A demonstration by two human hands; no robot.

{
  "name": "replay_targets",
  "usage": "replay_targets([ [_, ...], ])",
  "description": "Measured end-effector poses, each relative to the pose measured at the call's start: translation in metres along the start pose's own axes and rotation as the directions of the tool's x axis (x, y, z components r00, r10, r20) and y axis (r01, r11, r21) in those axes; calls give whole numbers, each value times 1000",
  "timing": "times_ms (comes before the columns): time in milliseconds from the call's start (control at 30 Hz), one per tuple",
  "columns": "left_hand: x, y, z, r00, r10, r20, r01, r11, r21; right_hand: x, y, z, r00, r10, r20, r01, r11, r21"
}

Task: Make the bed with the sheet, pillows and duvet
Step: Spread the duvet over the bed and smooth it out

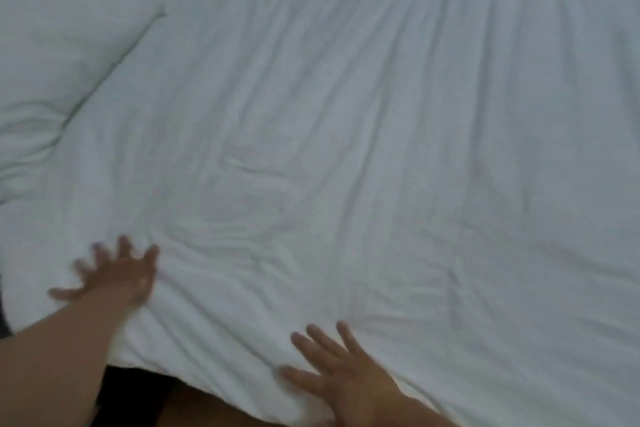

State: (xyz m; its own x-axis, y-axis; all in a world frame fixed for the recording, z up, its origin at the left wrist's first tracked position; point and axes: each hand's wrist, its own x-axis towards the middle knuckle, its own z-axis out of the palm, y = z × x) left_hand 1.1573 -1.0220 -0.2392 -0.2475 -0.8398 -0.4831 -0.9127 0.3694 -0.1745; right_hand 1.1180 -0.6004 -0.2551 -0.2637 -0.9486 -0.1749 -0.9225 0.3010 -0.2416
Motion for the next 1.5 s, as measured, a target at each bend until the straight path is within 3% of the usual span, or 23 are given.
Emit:
replay_targets([
  [33,17,-10,-23,993,-114,8,115,992,-48,20,3,-8,998,-49,-36,50,998,45],
  [67,30,-7,-40,994,-109,-26,108,993,-46,45,20,-24,997,1,-75,6,996,94],
  [133,47,28,-55,968,193,-163,-192,981,20,107,75,-48,930,205,-306,-180,978,106],
  [167,48,55,-57,916,355,-188,-353,935,43,138,111,-63,877,357,-320,-329,934,140],
  [233,49,98,-46,823,538,-182,-531,843,91,189,174,-92,752,624,-212,-589,780,211],
  [300,61,105,-28,825,556,-99,-544,829,127,227,195,-89,643,760,-95,-722,643,253],
  [333,74,94,-23,842,536,-67,-524,841,135,243,185,-77,634,771,-59,-749,631,204],
  [433,126,35,-29,912,397,-107,-390,917,78,285,128,-44,778,628,-17,-624,776,87],
  [500,162,1,-43,943,314,-114,-309,949,55,327,119,-46,904,426,24,-427,901,78],
  [567,194,-20,-58,967,242,-79,-241,970,24,368,134,-62,962,266,66,-271,959,79],
  [667,240,-38,-77,993,120,5,-118,987,-112,402,153,-67,943,327,53,-331,940,86],
  [733,258,-41,-84,989,144,36,-135,975,-177,410,156,-59,931,356,81,-362,930,65],
  [833,252,-52,-89,970,228,-89,-245,902,-355,416,160,-50,915,383,124,-394,916,72],
  [900,236,-77,-92,978,149,-146,-203,841,-501,419,160,-49,908,403,117,-411,910,60],
  [1000,209,-112,-84,996,60,-65,-82,895,-439,421,160,-49,893,425,148,-433,901,28],
  [1133,198,-100,-76,983,181,-33,-177,887,-427,423,153,-60,863,462,204,-473,881,6],
  [1200,206,-97,-86,959,271,-82,-282,892,-352,425,144,-71,833,496,245,-514,858,9],
  [1300,230,-131,-106,952,261,-161,-291,934,-207,435,104,-81,794,593,133,-605,792,83],
  [1333,235,-141,-109,961,234,-147,-259,948,-186,438,81,-82,803,589,86,-595,793,126],
  [1400,235,-147,-107,975,193,-114,-211,961,-177,441,31,-74,906,418,64,-423,890,168],
  [1467,236,-131,-104,934,265,-241,-305,941,-149,441,-6,-67,979,188,76,-200,954,222],
  [1500,237,-117,-107,869,342,-358,-401,910,-103,445,-10,-67,991,130,34,-134,952,275],
])
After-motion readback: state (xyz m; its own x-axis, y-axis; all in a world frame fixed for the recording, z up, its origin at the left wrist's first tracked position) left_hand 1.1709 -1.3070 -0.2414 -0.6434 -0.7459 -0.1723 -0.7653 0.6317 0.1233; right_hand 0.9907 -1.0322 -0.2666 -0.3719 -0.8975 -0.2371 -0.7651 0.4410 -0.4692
